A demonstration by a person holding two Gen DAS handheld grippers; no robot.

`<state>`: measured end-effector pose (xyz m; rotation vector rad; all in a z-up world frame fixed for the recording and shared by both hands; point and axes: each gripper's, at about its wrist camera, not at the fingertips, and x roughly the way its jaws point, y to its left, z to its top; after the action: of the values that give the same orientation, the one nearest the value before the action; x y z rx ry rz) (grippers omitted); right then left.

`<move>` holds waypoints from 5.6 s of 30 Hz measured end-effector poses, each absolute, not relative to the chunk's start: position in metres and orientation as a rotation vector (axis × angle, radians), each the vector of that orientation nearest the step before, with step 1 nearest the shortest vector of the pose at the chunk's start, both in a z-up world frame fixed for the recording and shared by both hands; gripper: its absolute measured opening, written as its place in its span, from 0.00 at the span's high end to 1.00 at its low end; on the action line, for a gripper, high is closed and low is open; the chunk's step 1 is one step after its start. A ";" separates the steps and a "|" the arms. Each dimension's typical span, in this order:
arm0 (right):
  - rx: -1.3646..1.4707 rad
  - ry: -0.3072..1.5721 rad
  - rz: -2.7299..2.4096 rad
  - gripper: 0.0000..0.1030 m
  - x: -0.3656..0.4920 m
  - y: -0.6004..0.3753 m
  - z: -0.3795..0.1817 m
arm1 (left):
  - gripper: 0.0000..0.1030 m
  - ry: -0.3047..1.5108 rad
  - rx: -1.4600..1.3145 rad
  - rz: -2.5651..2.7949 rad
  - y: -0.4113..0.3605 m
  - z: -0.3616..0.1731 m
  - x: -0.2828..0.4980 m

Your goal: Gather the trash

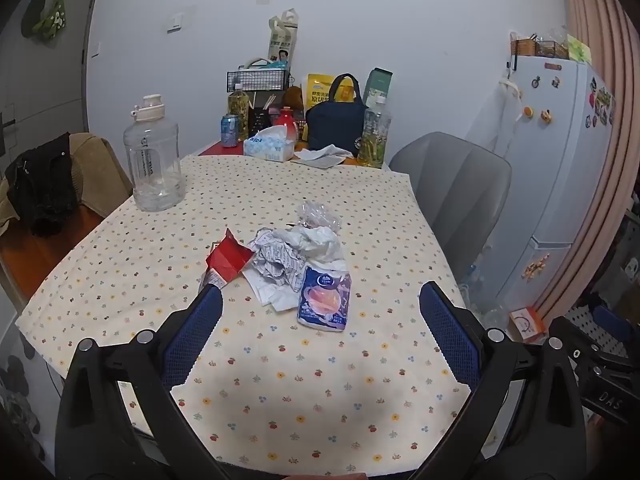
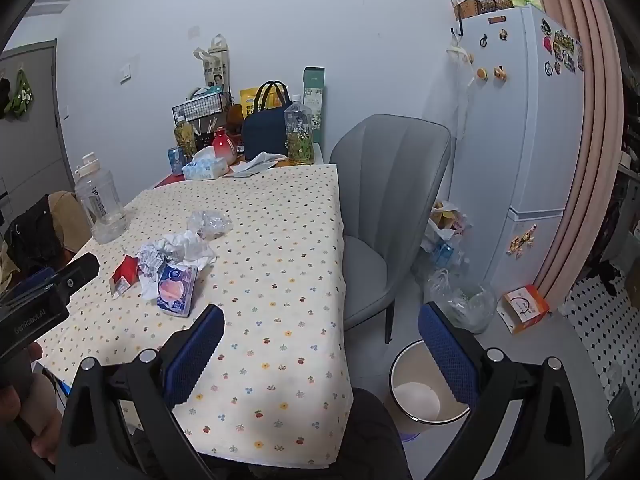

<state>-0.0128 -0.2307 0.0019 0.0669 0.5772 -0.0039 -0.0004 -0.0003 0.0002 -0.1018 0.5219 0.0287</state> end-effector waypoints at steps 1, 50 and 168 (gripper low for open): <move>0.067 0.576 -0.004 0.07 -0.013 -0.231 0.002 | 0.05 0.522 -0.103 0.029 0.000 0.000 0.000; 0.076 0.589 -0.017 0.07 -0.009 -0.233 0.000 | 0.05 0.531 -0.107 0.009 -0.004 -0.006 0.004; 0.265 0.914 0.510 0.91 0.146 -0.096 -0.080 | 0.98 0.707 -0.281 0.166 0.136 -0.072 0.090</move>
<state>0.1463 -0.0959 -0.0798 0.2651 0.9141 0.5097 0.0897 0.1363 -0.0719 -0.2812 0.7069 0.1662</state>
